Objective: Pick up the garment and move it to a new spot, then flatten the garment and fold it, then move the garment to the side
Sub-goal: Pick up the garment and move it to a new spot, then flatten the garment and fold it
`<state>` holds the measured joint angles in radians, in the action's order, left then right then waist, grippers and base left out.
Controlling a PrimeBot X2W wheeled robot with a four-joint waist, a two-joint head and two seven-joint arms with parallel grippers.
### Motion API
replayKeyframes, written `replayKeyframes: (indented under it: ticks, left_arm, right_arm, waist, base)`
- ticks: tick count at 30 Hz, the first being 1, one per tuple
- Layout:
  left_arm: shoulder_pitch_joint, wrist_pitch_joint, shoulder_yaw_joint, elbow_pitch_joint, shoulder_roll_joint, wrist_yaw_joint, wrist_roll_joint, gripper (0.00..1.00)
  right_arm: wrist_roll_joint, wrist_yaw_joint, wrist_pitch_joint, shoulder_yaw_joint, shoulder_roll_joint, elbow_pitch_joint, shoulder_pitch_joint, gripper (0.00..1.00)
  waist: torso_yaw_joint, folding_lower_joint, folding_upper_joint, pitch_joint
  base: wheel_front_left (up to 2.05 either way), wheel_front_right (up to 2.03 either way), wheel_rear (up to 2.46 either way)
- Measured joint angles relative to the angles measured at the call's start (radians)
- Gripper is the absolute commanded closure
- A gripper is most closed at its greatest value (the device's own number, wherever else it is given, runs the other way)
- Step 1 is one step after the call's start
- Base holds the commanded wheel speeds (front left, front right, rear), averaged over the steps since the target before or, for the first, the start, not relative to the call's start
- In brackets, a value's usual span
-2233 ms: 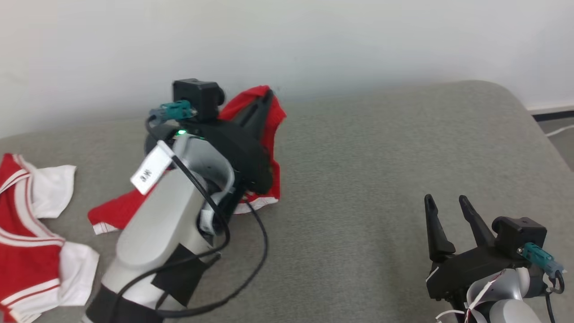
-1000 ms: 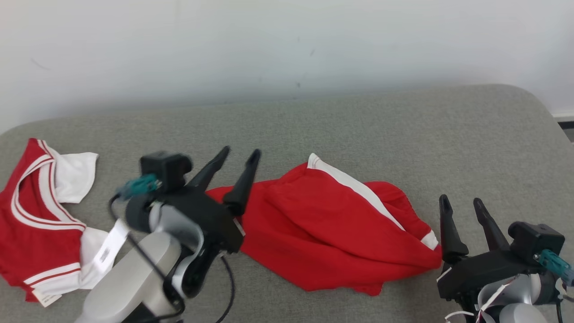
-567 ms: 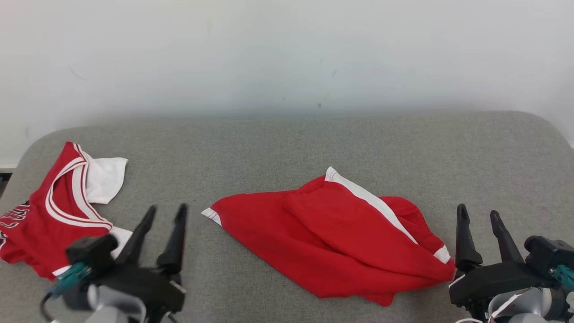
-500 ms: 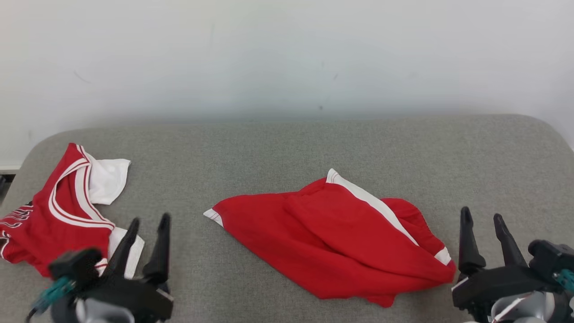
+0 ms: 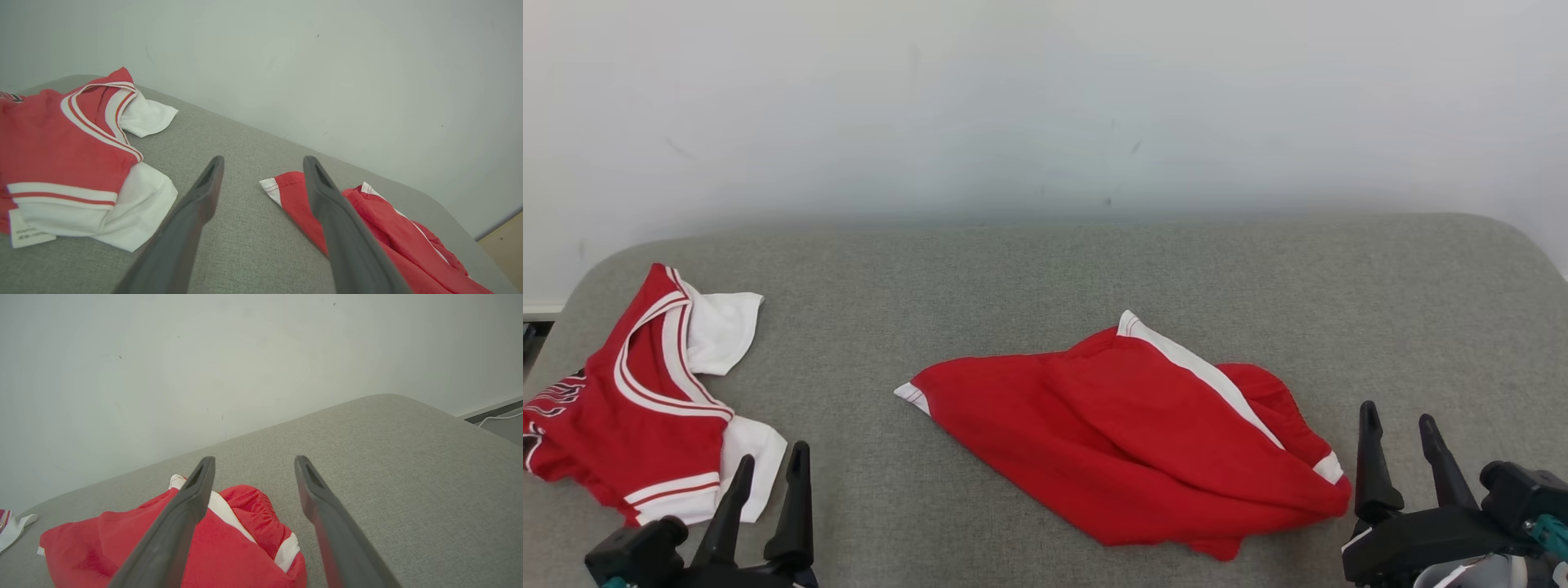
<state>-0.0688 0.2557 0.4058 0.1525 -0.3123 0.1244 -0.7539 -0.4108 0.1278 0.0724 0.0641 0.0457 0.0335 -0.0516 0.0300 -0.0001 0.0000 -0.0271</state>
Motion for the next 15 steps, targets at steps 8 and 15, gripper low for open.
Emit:
replayKeyframes:
  ticks: [8, 15]
  left_arm:
    - [0.031, 0.0, -0.005, -0.021, -0.008, 0.0, 0.052, 0.0]
    - [0.042, -0.003, -0.026, -0.041, -0.005, 0.0, 0.066, 0.0]
  right_arm:
    - [-0.003, 0.0, 0.007, -0.013, -0.001, 0.021, 0.0, 0.0]
    - [-0.003, 0.0, 0.009, -0.015, -0.002, 0.025, 0.001, 0.0]
  waist:
    - [-0.024, 0.0001, 0.0, 0.011]
    - [-0.033, 0.0001, 0.0, 0.018]
  base:
    - [0.0, 0.0, 0.0]
    - [0.0, 0.0, 0.0]
